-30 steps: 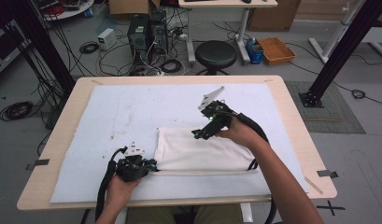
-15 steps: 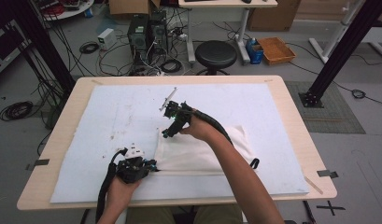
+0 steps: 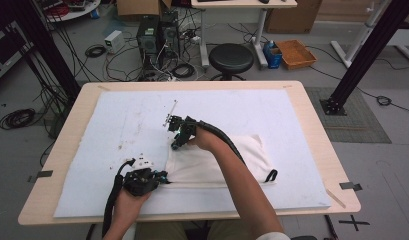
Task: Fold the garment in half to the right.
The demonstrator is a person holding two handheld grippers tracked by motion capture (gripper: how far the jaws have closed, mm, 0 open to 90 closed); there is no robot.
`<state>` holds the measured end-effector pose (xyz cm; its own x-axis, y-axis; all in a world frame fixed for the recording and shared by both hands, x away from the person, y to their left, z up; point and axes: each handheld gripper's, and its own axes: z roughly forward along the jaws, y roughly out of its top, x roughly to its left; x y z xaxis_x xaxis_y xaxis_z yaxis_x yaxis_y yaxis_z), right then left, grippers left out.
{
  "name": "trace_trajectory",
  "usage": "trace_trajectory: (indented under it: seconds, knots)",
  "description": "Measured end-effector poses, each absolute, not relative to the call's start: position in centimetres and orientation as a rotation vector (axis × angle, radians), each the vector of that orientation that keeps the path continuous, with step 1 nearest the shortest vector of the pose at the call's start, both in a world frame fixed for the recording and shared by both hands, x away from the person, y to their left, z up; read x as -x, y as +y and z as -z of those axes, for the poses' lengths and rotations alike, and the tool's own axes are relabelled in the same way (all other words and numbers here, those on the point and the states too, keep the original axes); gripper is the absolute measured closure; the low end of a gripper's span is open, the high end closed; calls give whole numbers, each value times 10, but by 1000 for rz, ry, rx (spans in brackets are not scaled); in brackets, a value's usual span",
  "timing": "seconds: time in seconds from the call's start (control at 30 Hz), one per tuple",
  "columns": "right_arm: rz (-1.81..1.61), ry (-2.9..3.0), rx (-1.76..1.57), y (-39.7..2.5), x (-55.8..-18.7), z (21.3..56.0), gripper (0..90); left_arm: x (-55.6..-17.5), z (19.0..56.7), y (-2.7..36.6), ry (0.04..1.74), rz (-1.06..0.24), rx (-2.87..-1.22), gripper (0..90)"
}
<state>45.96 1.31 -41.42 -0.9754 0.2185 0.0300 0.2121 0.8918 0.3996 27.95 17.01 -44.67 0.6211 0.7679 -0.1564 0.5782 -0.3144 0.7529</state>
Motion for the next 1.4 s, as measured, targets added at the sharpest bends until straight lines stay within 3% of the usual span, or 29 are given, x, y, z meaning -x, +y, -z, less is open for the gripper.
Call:
trace_trajectory:
  seconds: [0.07,0.47,1.1,1.4]
  knots:
    - [-615,3028,-289,14,-456,412,830,-279,446,170,1055,-288,-2017,856]
    - [-738,2967,-223,-22,-448,373,840,-279,412,156,948,-218,-1907,860]
    - [-848,2805,-266,-122,-435,333,839,-301,365,67,745,-97,-1899,860]
    - [-880,2732,-311,-160,-435,335,837,-319,360,22,698,-28,-1903,860]
